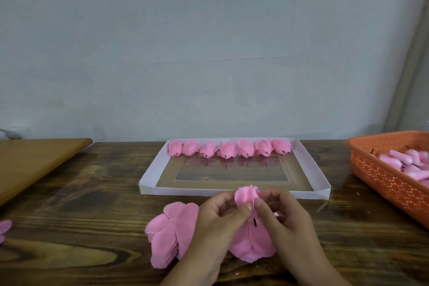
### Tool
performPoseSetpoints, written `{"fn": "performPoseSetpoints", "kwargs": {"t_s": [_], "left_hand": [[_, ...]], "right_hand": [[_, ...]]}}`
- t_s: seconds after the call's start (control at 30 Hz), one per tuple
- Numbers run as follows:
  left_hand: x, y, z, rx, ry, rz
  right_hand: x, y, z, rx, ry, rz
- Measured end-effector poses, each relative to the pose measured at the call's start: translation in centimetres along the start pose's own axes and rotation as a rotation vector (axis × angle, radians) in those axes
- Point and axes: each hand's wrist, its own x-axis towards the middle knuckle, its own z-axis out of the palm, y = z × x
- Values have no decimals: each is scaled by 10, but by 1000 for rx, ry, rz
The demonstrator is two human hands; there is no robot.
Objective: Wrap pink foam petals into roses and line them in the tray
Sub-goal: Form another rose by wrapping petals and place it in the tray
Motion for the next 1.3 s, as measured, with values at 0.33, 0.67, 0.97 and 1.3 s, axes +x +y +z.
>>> {"fn": "performPoseSetpoints", "kwargs": {"t_s": [0.33, 0.67, 0.97, 1.3], "left_hand": [[-1, 0, 1, -62, -82, 18], [-1, 1, 0, -22, -47, -8], [1, 1, -1, -54, 83, 56], [-2, 9, 1, -68, 114, 171]], "right_hand": [[1, -2, 0, 12, 27, 3], [2, -4, -2, -26, 34, -26], [9, 1, -10, 157, 145, 251], [12, -2, -13, 431, 5, 574]]}}
